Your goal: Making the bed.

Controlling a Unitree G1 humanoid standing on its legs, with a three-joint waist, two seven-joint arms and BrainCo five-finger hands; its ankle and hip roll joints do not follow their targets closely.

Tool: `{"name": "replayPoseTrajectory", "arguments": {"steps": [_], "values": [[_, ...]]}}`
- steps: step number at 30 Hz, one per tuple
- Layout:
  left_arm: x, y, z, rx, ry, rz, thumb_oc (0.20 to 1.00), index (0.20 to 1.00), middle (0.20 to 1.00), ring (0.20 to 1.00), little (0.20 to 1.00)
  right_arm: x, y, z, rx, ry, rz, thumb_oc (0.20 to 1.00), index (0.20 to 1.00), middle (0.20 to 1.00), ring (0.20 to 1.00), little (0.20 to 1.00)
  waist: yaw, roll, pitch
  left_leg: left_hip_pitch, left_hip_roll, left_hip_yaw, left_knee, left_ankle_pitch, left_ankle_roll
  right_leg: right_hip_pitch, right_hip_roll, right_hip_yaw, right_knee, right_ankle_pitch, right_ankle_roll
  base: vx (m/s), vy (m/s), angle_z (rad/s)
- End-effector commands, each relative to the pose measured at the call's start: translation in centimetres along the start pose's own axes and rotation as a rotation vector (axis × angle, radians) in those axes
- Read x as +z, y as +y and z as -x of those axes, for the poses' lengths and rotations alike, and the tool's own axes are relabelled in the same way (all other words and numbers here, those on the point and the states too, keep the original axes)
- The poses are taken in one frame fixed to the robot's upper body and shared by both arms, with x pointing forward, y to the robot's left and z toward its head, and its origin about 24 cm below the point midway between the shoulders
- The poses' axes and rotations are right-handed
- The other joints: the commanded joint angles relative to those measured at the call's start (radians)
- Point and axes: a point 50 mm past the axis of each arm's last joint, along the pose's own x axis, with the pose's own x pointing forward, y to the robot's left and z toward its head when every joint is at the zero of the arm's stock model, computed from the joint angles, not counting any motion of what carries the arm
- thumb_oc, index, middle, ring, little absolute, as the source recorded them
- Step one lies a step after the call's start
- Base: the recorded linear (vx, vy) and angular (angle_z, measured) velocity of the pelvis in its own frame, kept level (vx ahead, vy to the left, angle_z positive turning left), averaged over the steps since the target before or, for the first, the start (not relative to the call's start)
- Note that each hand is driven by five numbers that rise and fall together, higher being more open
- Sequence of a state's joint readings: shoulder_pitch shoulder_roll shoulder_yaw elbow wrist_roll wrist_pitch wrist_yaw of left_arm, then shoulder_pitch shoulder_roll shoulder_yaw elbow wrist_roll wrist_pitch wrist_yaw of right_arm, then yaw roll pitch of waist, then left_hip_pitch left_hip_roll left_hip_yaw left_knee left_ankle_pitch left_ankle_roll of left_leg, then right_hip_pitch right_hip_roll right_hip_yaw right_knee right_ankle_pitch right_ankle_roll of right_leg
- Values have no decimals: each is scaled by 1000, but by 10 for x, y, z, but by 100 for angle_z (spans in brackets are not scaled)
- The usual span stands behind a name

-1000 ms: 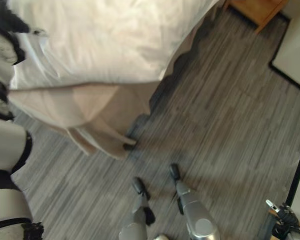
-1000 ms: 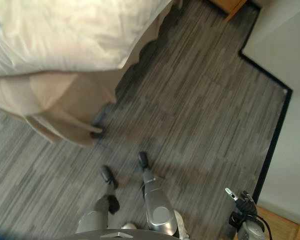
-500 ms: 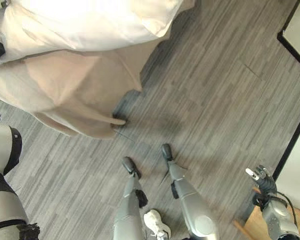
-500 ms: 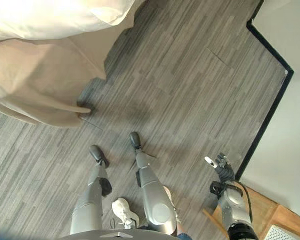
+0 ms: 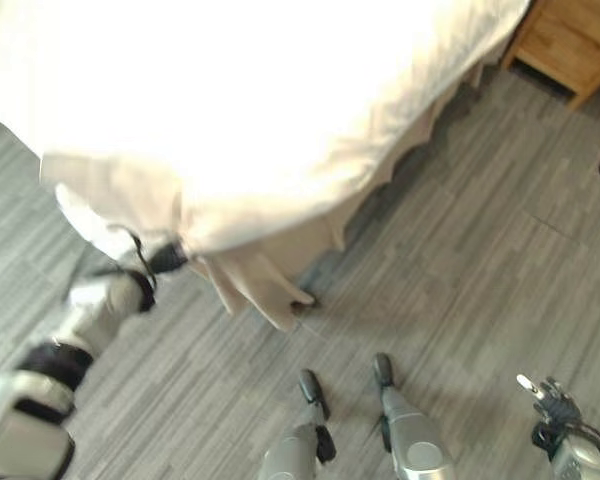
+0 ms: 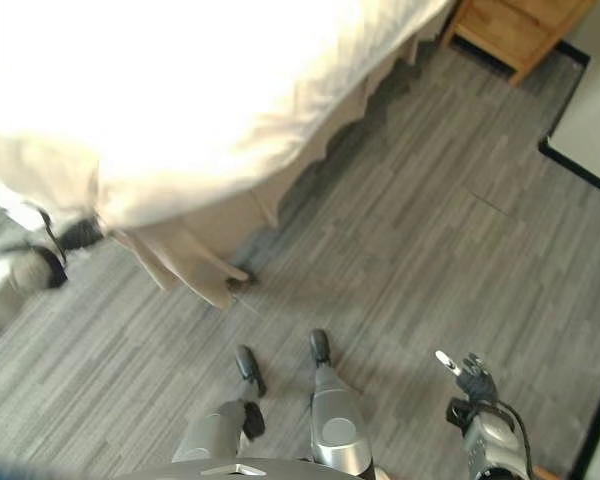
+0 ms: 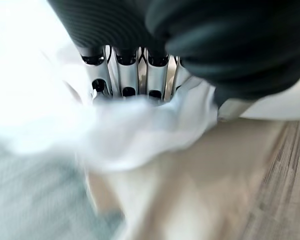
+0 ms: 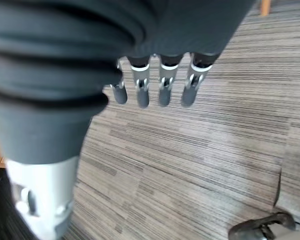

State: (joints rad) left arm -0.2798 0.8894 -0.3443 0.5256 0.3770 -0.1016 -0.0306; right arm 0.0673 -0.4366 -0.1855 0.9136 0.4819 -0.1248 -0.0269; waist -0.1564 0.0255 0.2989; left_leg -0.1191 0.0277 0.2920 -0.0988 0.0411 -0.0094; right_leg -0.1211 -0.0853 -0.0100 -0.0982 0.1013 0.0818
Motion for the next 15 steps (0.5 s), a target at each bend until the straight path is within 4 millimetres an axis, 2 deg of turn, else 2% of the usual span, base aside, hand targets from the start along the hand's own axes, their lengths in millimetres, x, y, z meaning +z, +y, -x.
{"name": "replayPoseTrajectory", "arguments": {"steps": [1, 2, 3, 5, 6, 7, 8, 10, 11, 13, 14, 15], "values": [[-36, -104, 39, -394, 180, 80, 200, 200, 200, 200, 200, -10, -40, 9, -88, 56, 71, 1000, 1000, 1000, 1000, 1000, 7, -15, -96, 2, 57, -10, 32, 31, -30, 7, -76, 1, 96, -50, 84, 66, -14, -4], [-36, -105, 40, -394, 180, 82, 200, 200, 200, 200, 200, -10, -41, 9, -88, 56, 74, 1000, 1000, 1000, 1000, 1000, 6, -13, -98, 0, 58, -8, 31, 35, -30, 4, -75, 2, 94, -45, 83, 89, -17, -9], [-36, -170, 69, -572, 261, 146, 200, 200, 200, 200, 200, -20, -44, 11, -102, 104, 91, 1000, 1000, 1000, 1000, 1000, 7, -16, -126, 28, 57, -6, 28, 24, -26, 32, -73, 4, 87, -52, 81, 74, -22, -7], [-27, -223, 99, -711, 345, 228, 200, 200, 200, 200, 200, -31, -47, 13, -112, 157, 114, 1000, 1000, 1000, 1000, 1000, 12, -17, -153, 45, 57, -8, 25, 21, -24, 49, -71, 4, 81, -52, 80, 78, -25, 4], [-23, -240, 111, -756, 382, 262, 520, 520, 520, 520, 520, -38, -51, 16, -119, 192, 125, 1000, 1000, 1000, 1000, 1000, 14, -15, -165, 47, 57, -9, 22, 25, -24, 52, -69, 0, 76, -47, 79, 39, -22, 4], [-22, -252, 122, -780, 439, 316, 520, 520, 520, 520, 520, -43, -52, 17, -123, 218, 140, 1000, 1000, 1000, 1000, 1000, 19, -16, -176, 53, 55, -10, 21, 25, -23, 60, -69, -4, 74, -47, 78, 20, -14, 7], [-22, -253, 122, -779, 438, 318, 1000, 1000, 1000, 1000, 1000, -43, -52, 17, -124, 217, 142, 1000, 1000, 1000, 1000, 1000, 17, -15, -176, 53, 55, -11, 21, 25, -23, 61, -69, -4, 73, -47, 78, 29, -15, 11], [-21, -267, 137, -800, 523, 414, 1000, 1000, 1000, 1000, 1000, -50, -54, 21, -117, 252, 166, 1000, 1000, 1000, 1000, 1000, 23, -17, -197, 62, 55, -19, 18, 25, -23, 77, -69, -12, 69, -48, 77, 44, -45, 19], [-22, -267, 138, -783, 550, 483, 1000, 1000, 1000, 1000, 1000, -57, -59, 24, -122, 293, 180, 1000, 1000, 1000, 1000, 1000, 36, -19, -223, 74, 53, -33, 14, 26, -24, 99, -69, -25, 65, -51, 75, 59, -60, 16], [-23, -263, 136, -786, 533, 484, 1000, 1000, 1000, 1000, 1000, -55, -61, 23, -119, 292, 191, 1000, 1000, 1000, 1000, 1000, 38, -18, -229, 79, 51, -39, 13, 26, -24, 109, -70, -31, 64, -53, 76, 35, -29, 14], [-20, -243, 117, -753, 410, 474, 1000, 1000, 1000, 1000, 1000, -50, -69, 23, -136, 292, 198, 1000, 1000, 1000, 1000, 1000, 46, -10, -241, 85, 48, -52, 13, 25, -24, 120, -70, -42, 65, -57, 76, 21, -4, 16], [-20, -223, 106, -707, 335, 485, 1000, 1000, 1000, 1000, 1000, -44, -72, 21, -141, 275, 198, 1000, 1000, 1000, 1000, 1000, 50, -4, -246, 88, 47, -58, 13, 25, -23, 126, -72, -48, 65, -58, 78, 31, -2, 12]]}}
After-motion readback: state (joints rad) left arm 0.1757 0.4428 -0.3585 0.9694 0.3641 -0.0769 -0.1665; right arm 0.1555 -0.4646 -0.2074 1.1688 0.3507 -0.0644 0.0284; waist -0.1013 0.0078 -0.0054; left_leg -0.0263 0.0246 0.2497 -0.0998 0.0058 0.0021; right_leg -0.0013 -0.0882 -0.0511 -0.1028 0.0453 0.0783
